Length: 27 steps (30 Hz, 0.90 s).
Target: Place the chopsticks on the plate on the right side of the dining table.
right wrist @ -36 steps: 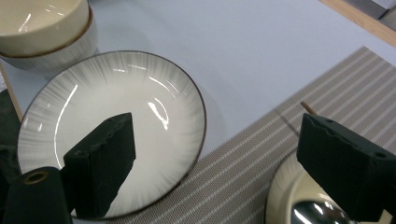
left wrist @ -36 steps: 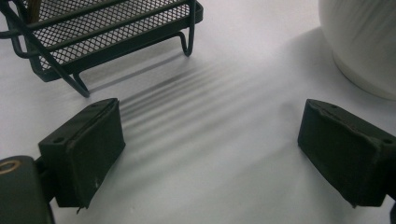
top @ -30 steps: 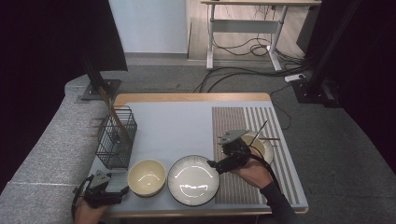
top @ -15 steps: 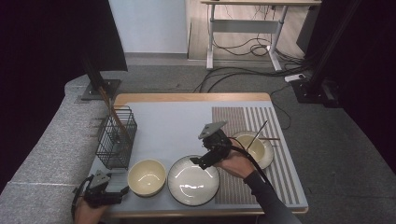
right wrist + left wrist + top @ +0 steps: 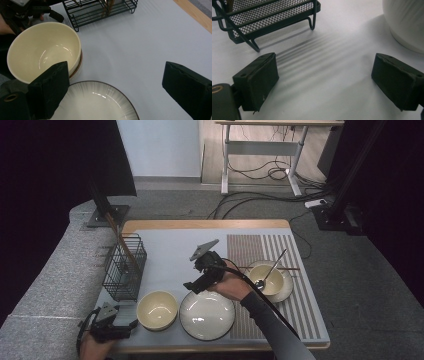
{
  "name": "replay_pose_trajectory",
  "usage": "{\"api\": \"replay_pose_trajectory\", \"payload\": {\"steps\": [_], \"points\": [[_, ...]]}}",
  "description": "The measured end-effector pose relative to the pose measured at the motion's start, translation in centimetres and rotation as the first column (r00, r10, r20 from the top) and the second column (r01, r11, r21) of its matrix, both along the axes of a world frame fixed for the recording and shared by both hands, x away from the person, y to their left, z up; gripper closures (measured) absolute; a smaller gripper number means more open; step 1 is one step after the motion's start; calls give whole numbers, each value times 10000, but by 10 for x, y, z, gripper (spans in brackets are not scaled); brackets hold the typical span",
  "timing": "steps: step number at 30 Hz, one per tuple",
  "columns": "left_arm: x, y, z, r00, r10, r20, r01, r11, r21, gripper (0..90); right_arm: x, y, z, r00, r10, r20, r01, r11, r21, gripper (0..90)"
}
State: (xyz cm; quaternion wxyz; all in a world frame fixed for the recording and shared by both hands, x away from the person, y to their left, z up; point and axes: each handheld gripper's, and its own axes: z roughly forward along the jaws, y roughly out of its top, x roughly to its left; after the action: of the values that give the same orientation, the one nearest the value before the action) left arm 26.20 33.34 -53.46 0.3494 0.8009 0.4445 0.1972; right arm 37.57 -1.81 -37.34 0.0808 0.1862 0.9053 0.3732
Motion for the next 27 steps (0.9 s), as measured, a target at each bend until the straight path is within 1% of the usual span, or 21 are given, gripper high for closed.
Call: {"api": "replay_pose_trajectory", "payload": {"steps": [3, 5, 6, 7, 8, 9, 11, 12, 14, 16, 17, 18, 20, 22, 23, 24, 27], "points": [[0, 0, 0, 10000, 3, 6, -3, 10000, 4, 70, 2, 11, 4, 9999, 155, 4, -155, 9999, 34, 72], [0, 0, 0, 10000, 6, 7, -6, 10000, 6, 70, 4, 17, 7, 9997, 216, -67, -215, 9997, 108, 72], [0, 0, 0, 10000, 21, 8, -21, 10000, 1, 70, 4, 21, 8, 9996, 277, -93, -276, 9996, 72, 71], [0, 0, 0, 10000, 8, 3, -8, 10000, 6, 70, 5, 24, 9, 9993, 368, -52, -368, 9993, 95, 74], [0, 0, 0, 10000, 4, 2, -4, 10000, 5, 70, 5, 27, 10, 9989, 450, -129, -448, 9989, 151, 74], [0, 0, 0, 10000, 3, 0, -3, 10000, 12, 70, 6, 31, 11, 9987, 474, -162, -472, 9988, 150, 76], [0, 0, 0, 10000, 13, 15, -13, 10000, 9, 70, 6, 37, 13, 9981, 612, -59, -612, 9981, 8, 86], [0, 0, 0, 10000, 4, 7, -4, 10000, 5, 70, 6, 41, 13, 9977, 680, -49, -680, 9977, 54, 86], [0, 0, 0, 10000, 13, 11, -13, 10000, 9, 70, 7, 46, 14, 9965, 809, -188, -805, 9966, 189, 85], [0, 0, 0, 10000, 14, 4, -14, 10000, 1, 70, 7, 52, 15, 9963, 837, -182, -836, 9965, 84, 79], [0, 0, 0, 10000, 12, 6, -12, 10000, 0, 70, 7, 55, 15, 9958, 897, -154, -895, 9959, 153, 80], [0, 0, 0, 10000, 23, 20, -23, 10000, -1, 70, 7, 57, 16, 9955, 922, -238, -917, 9955, 225, 79], [0, 0, 0, 10000, 20, 19, -20, 10000, 16, 70, 7, 62, 17, 9950, 979, -203, -973, 9948, 294, 74], [0, 0, 0, 10000, 21, 21, -21, 10000, 14, 70, 6, 68, 19, 9942, 1066, -116, -1063, 9940, 261, 70], [0, 0, 0, 10000, 20, 20, -20, 10000, 14, 70, 5, 70, 20, 9926, 1207, -102, -1204, 9922, 325, 75], [0, 0, 0, 10000, 7, -1, -7, 10000, 12, 70, 5, 72, 21, 9926, 1211, -123, -1206, 9920, 360, 75], [0, 0, 0, 10000, 11, 3, -11, 10000, 9, 70, 4, 80, 22, 9915, 1297, -94, -1294, 9911, 314, 75]]}}
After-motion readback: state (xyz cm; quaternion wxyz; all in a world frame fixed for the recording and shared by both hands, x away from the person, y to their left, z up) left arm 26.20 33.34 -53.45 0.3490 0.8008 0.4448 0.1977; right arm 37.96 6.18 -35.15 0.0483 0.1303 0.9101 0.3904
